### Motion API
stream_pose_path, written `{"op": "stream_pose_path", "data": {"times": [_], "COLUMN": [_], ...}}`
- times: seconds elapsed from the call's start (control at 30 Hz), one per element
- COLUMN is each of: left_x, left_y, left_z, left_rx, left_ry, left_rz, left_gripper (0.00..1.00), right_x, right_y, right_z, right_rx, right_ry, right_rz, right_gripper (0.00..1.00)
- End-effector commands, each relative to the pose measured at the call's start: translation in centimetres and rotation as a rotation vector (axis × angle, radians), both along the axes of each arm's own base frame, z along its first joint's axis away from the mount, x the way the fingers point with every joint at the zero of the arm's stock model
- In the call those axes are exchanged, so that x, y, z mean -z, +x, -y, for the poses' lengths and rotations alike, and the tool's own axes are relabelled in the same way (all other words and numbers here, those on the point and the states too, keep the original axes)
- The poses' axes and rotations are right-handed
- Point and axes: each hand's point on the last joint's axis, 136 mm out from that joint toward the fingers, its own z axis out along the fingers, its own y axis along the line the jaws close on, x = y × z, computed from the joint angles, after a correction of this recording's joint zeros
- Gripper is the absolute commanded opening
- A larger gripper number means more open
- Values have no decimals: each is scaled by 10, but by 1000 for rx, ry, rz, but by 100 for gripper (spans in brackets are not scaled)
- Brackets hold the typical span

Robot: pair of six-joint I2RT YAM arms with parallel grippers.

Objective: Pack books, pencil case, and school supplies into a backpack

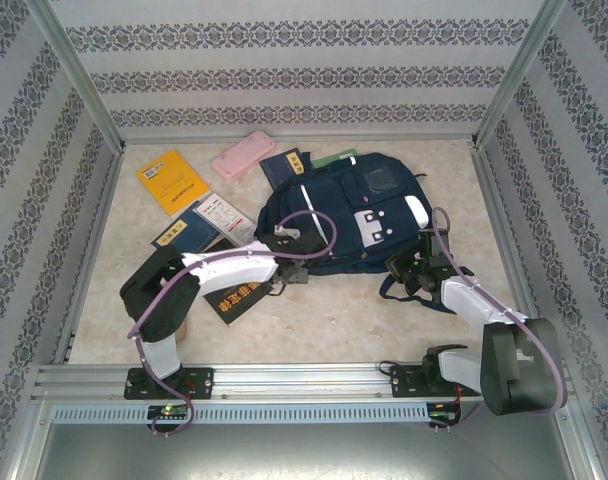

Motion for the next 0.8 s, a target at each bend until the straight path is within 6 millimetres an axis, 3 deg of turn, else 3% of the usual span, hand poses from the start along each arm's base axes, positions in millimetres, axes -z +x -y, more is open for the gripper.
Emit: {"op": "stream_pose_path", "data": {"times": [0.0,0.1,0.2,0.33,0.5,0.53,0.6,0.63,0.77], "left_x": [5,2,4,3,-15,-18,-23,-24,-27], "left_y": [0,10,6,-12,-40,-44,-51,-54,-63], "left_z": [-61,-48,-24,6,59,69,90,99,138], "left_rx": [12,103,221,376,569,597,645,660,713], "left_ry": [146,92,25,-29,-127,-142,-172,-186,-255], "left_rz": [-100,-99,-120,-130,-134,-135,-130,-128,-131], "left_gripper": [0,0,0,0,0,0,0,0,0], "right_x": [-12,-20,-25,-35,-46,-47,-48,-49,-55], "right_y": [17,28,40,62,97,102,108,107,84], "right_z": [31,36,42,59,77,77,75,73,63], "right_rx": [61,61,65,85,82,71,41,34,28], "right_ry": [-114,-138,-161,-225,-303,-304,-294,-286,-251], "right_rz": [55,75,86,98,85,78,52,40,23], "right_gripper": [0,0,0,0,0,6,41,52,62]}}
